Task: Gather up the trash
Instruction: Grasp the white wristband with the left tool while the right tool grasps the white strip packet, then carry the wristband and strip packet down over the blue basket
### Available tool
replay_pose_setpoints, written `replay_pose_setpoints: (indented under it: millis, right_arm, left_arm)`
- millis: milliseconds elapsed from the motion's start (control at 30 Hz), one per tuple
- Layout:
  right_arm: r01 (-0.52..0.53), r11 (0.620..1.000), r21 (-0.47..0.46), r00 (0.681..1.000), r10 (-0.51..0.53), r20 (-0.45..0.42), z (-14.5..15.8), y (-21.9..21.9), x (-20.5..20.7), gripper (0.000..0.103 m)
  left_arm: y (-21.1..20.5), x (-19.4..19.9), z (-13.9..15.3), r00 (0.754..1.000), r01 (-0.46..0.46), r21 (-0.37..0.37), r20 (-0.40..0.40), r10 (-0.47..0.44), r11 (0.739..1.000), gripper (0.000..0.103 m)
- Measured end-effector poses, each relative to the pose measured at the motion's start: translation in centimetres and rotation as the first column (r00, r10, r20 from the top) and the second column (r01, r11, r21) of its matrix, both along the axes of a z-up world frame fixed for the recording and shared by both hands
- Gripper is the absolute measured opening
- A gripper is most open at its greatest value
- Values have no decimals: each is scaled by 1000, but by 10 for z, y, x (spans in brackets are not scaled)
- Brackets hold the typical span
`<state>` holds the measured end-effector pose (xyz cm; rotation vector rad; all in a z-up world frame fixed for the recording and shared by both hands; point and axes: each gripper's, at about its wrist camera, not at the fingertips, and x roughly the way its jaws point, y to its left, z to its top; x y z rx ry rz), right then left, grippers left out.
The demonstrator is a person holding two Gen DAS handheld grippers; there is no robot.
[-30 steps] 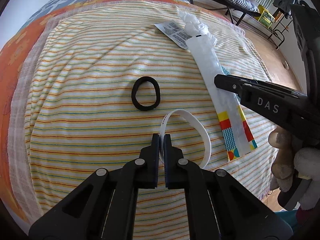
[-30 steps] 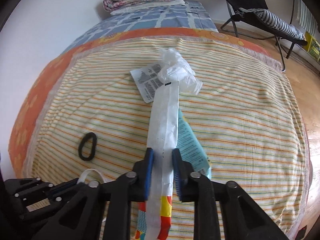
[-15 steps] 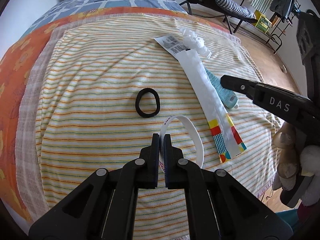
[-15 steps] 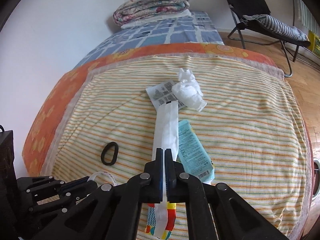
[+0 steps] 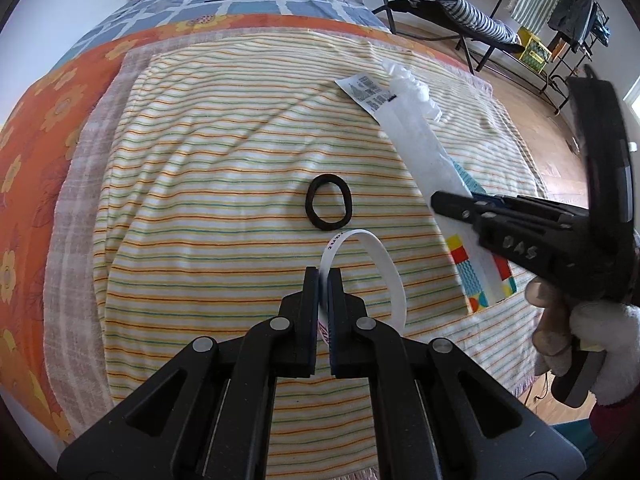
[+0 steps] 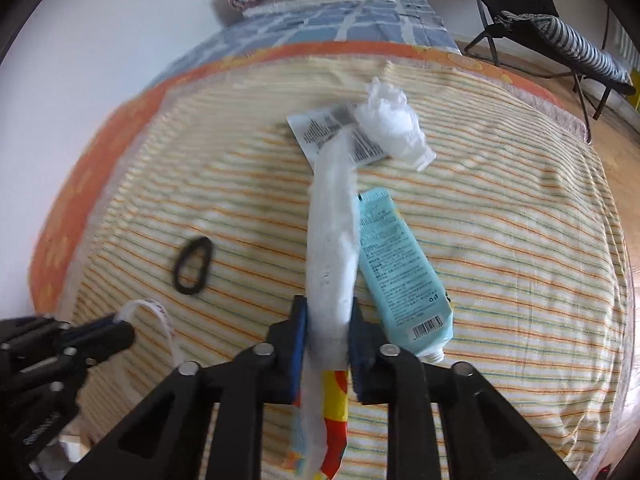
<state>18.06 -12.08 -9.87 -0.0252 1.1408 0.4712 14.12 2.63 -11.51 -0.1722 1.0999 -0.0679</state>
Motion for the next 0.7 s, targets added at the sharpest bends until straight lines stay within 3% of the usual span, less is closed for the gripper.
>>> replay_pose_setpoints:
  millis: [433,700]
  right_arm:
    - [-30,990,137,997,21,71,56,-24,-53,11]
    - [-50,984,173,995,35,90,73,-35,-96,11]
  left_arm:
    - [-5,-35,34,997,34,-11,71,-33,999,2]
    - [-7,-69,42,995,52,-12,83,-51,999,2]
